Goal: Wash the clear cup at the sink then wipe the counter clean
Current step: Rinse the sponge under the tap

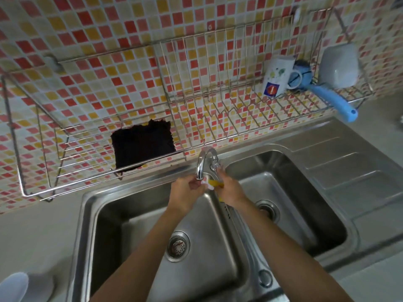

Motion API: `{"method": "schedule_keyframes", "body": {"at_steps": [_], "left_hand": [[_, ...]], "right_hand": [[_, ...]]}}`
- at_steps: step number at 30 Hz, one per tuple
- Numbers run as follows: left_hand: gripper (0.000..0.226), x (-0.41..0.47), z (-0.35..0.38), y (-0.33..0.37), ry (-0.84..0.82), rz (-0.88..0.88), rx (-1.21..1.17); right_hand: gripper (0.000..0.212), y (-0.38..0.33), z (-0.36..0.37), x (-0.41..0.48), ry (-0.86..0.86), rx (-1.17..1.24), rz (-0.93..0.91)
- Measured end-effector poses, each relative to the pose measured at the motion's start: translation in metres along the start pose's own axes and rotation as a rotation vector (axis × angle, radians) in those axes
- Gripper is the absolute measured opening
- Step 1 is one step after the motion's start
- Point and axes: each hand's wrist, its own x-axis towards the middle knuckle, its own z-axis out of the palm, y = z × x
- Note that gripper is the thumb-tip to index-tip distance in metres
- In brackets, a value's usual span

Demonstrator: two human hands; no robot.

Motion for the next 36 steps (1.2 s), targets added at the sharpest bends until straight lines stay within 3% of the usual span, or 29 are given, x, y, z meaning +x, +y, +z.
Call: {"method": "schedule_keyframes", "body": {"at_steps": [4,15,18,22,28,31,36], "left_hand": [[0.012,-0.004,-0.004,-0.007,0.031,0.025,-0.016],[0.008,-0.005,-0.006,-0.007,0.033,0.047,0.036],[0.012,0.000,-0.006,-0.008,0.037,0.034,0.049],[0.011,-0.003,-0.009,-0.014,0.051,0.057,0.063],[0.016,-0.008,-0.006,-0.019,0.058,0.061,0.124],[0.016,-0.004,-0.002,-0.017,0.092,0.078,0.185],[0.016,-0.006,0.000,-0.016,0.135,0.085,0.163]], "right_hand": [[0.066,0.011,0.000,-0.003,0.056,0.071,0.040],[0.072,0.007,0.007,-0.002,-0.051,-0.007,0.024],[0.069,0.011,0.003,-0.005,0.025,0.140,0.045],[0.058,0.022,-0.005,-0.013,0.140,0.385,0.230],[0.043,0.048,-0.004,-0.027,0.117,1.030,0.544],[0.038,0.053,-0.005,-0.033,0.039,1.132,0.585],[0.033,0.045,-0.002,-0.041,-0.051,1.084,0.573]]}}
